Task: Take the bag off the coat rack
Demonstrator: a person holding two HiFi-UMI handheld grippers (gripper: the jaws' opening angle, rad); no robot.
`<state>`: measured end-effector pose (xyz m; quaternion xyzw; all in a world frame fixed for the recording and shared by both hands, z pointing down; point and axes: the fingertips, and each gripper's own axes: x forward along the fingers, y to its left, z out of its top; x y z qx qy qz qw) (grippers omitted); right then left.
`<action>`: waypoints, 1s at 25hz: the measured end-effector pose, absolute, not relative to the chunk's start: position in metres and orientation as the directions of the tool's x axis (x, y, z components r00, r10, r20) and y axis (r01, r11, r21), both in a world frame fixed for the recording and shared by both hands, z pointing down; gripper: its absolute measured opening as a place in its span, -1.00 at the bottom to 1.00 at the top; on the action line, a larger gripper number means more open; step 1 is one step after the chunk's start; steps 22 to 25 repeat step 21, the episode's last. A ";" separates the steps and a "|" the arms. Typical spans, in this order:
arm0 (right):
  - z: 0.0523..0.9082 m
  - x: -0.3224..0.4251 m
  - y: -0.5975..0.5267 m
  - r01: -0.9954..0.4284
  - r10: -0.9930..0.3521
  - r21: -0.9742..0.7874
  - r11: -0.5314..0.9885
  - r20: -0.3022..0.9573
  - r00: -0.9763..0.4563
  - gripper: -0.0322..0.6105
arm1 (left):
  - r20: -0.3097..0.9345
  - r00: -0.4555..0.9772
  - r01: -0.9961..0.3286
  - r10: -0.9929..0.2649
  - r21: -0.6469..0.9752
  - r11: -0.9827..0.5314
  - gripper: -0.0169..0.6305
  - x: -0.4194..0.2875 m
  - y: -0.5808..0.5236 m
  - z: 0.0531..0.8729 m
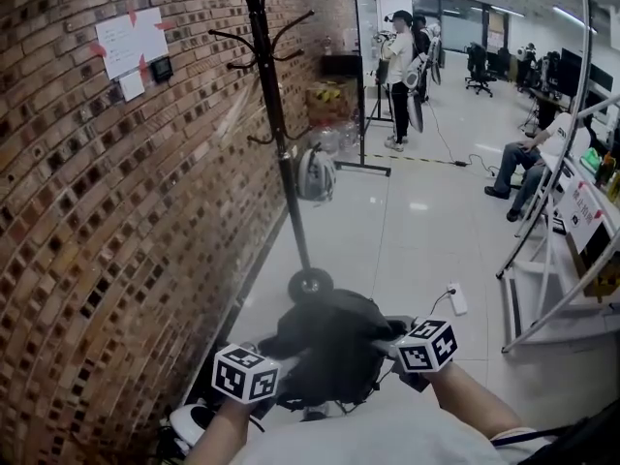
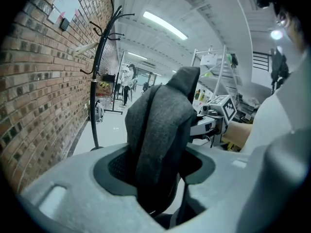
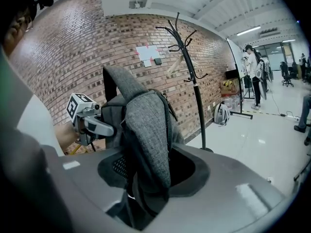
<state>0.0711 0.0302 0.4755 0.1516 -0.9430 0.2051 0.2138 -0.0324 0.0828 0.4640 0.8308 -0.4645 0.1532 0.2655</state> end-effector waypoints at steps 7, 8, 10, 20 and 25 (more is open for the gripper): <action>0.474 0.065 0.027 -0.370 -0.194 -0.321 0.872 0.467 -0.863 -0.37 | 0.504 0.517 -0.856 -0.692 0.297 -0.423 -0.22 -0.038 0.080 0.462; 0.473 0.065 0.027 -0.370 -0.194 -0.320 0.872 0.468 -0.862 -0.37 | 0.504 0.518 -0.856 -0.691 0.298 -0.423 -0.22 -0.038 0.080 0.462; 0.473 0.065 0.028 -0.372 -0.196 -0.320 0.871 0.469 -0.861 -0.37 | 0.504 0.519 -0.855 -0.691 0.299 -0.425 -0.22 -0.038 0.081 0.462; 0.474 0.068 0.030 -0.374 -0.195 -0.318 0.871 0.475 -0.858 -0.37 | 0.504 0.523 -0.852 -0.687 0.301 -0.427 -0.23 -0.035 0.083 0.462; 0.473 0.068 0.031 -0.374 -0.195 -0.317 0.872 0.475 -0.858 -0.37 | 0.504 0.523 -0.852 -0.687 0.301 -0.427 -0.23 -0.035 0.083 0.462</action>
